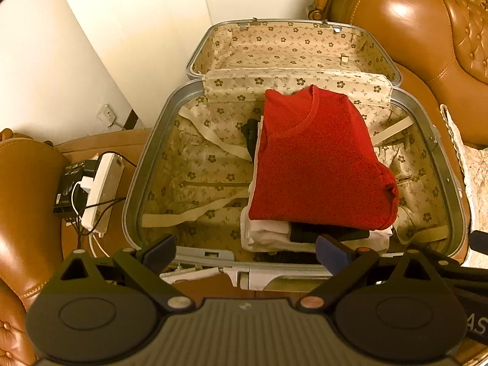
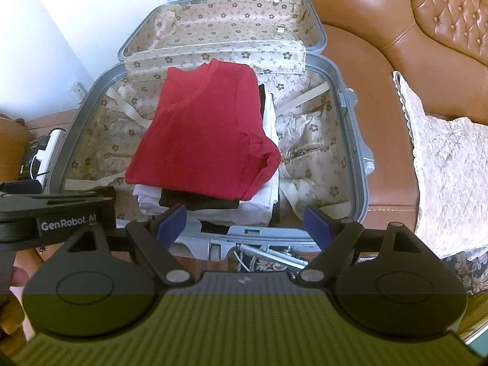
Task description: Organize soft objects
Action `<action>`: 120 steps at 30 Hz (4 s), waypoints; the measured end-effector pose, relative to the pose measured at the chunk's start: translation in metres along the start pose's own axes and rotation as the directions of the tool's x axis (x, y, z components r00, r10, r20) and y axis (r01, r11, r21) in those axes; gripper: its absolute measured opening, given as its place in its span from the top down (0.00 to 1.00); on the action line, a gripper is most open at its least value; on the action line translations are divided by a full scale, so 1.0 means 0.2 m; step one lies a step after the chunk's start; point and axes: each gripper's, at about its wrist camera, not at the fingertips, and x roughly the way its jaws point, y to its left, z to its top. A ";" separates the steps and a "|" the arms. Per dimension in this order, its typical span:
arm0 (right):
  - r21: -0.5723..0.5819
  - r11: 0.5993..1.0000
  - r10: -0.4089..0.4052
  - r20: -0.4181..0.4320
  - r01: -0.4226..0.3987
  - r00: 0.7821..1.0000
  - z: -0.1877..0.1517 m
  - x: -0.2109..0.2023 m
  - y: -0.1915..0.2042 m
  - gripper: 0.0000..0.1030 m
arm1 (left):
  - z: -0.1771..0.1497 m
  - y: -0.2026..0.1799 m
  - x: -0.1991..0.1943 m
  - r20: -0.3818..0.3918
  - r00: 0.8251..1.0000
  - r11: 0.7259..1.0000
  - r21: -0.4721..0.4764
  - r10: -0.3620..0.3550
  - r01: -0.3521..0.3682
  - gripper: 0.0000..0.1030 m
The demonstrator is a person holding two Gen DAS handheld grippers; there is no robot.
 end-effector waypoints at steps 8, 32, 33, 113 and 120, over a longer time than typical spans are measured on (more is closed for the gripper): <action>-0.008 1.000 0.011 0.008 -0.011 1.000 -0.06 -0.04 0.00 0.11 | -0.07 0.03 -0.04 0.008 1.000 1.000 -0.020 -0.002 0.002 0.02; -0.039 0.999 0.009 0.057 -0.007 0.998 -0.22 -0.13 0.08 0.11 | -0.24 0.11 -0.11 0.054 0.998 0.999 -0.036 -0.015 0.017 0.02; -0.037 0.999 0.009 0.059 -0.007 0.998 -0.23 -0.13 0.08 0.11 | -0.24 0.11 -0.11 0.056 0.998 0.999 -0.035 -0.017 0.019 0.02; -0.031 1.000 0.008 0.138 -0.004 0.990 -0.58 -0.18 0.10 0.11 | -0.54 0.12 -0.12 0.122 0.992 0.999 -0.026 -0.044 0.047 0.02; -0.030 1.000 0.004 0.136 0.000 0.991 -0.62 -0.18 0.10 0.11 | -0.57 0.13 -0.12 0.121 0.992 0.998 -0.024 -0.046 0.049 0.02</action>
